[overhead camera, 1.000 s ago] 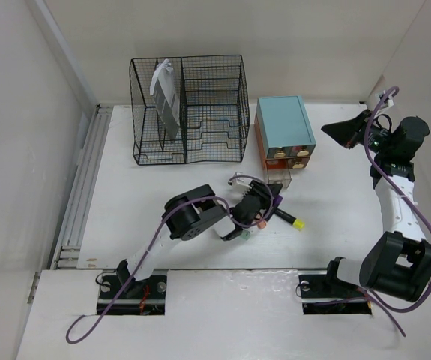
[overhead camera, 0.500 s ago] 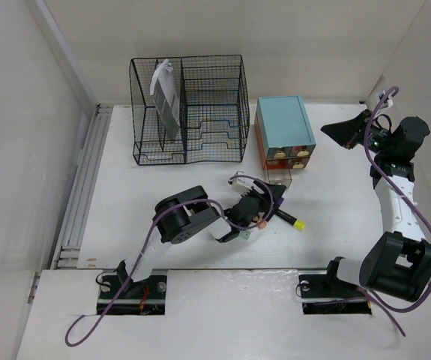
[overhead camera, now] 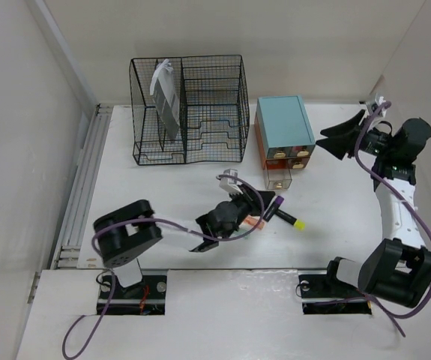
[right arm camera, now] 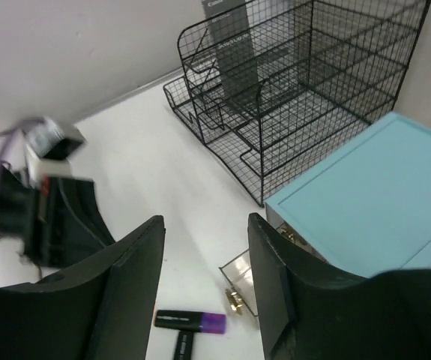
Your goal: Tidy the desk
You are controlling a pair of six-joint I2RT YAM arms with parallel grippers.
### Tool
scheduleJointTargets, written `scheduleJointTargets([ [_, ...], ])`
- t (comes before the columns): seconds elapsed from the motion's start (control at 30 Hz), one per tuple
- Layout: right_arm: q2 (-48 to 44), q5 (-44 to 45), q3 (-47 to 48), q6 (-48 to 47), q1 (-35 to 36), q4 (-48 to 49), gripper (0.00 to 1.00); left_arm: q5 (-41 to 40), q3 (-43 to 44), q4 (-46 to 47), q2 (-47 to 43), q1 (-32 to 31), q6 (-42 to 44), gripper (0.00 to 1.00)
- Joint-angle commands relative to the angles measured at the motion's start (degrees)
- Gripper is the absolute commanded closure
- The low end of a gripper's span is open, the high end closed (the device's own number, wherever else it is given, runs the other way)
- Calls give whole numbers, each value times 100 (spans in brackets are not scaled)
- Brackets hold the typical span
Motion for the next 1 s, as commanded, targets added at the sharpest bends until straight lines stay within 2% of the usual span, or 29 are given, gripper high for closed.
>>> scheduleJointTargets([
  [0.0, -542, -1325, -124, -694, -47, 892, 46, -258, -355, -668, -939, -45, 1055, 98],
  [0.03, -666, -1325, -212, -694, -47, 1260, 42, -364, -452, -914, -1168, -45, 1256, 100],
  [0.07, -745, -1325, -213, -694, 66, 1333, 40, -522, -644, -1430, -1623, -45, 1345, 100],
  [0.13, -746, -1272, -160, -694, 303, 1334, 36, -1014, -873, -1864, -2117, -168, 1582, 100],
  [0.2, -746, -826, -160, -694, 436, 1238, 36, -1217, -1225, -2479, -2925, -229, 1846, 100],
  [0.23, -746, -232, -221, -694, 497, 1142, 36, -1296, -1305, -2733, -3215, -230, 1908, 100],
  [0.27, -746, -35, -221, -694, 716, 1141, 36, -1297, -1445, -2936, -3488, -299, 2021, 88],
  [0.33, -554, 343, -231, -746, 928, 887, 36, -1044, -1551, -3429, -4270, -352, 2424, 71],
  [0.37, -553, 728, -169, -859, 1172, 459, 37, -946, -1604, -3570, -4508, -353, 2531, 61],
  [0.4, -483, 950, -64, -1139, 1331, -50, 37, -858, -1682, -3710, -4736, -414, 2619, 55],
  [0.43, -482, 1526, 415, -2273, 1559, -864, 37, -683, -1683, -3955, -5139, -414, 2672, 44],
  [0.47, -482, 3194, 707, -2911, 1910, -1690, 37, -629, -1683, -4079, -5326, -414, 2829, 41],
  [0.5, -482, 4028, 928, -3465, 2879, -2603, 37, -629, -1683, -4229, -5484, -475, 2831, 38],
  [0.6, -422, 6385, 1369, -4461, 4368, -3216, 35, -523, -1683, -4695, -5915, -476, 3084, 34],
  [0.67, -421, 6489, 1422, -5049, 4584, -3490, 31, -523, -1473, -5159, -5986, -476, 3182, 34],
  [0.7, -360, 6245, 1422, -5314, 4698, -3674, 29, -436, -1403, -5266, -5987, -476, 3278, 34],
  [0.73, -255, 6243, 1483, -5639, 4812, -4259, 29, -375, -1272, -5398, -5987, -476, 3410, 35],
  [0.8, 8, 6453, 1484, -6351, 5102, -4824, 33, -278, -1209, -5671, -5864, -476, 3489, 39],
  [0.83, 114, 6541, 1484, -6693, 5452, -5506, 37, -199, -1209, -5672, -5794, -476, 3551, 49],
  [0.9, 308, 6918, 1152, -6933, 5840, -5766, 44, -129, -1209, -5672, -5539, -476, 3604, 66],
  [0.97, 606, 7314, 957, -6873, 6261, -5855, 63, -128, -1209, -5672, -5337, -529, 3604, 83],
])
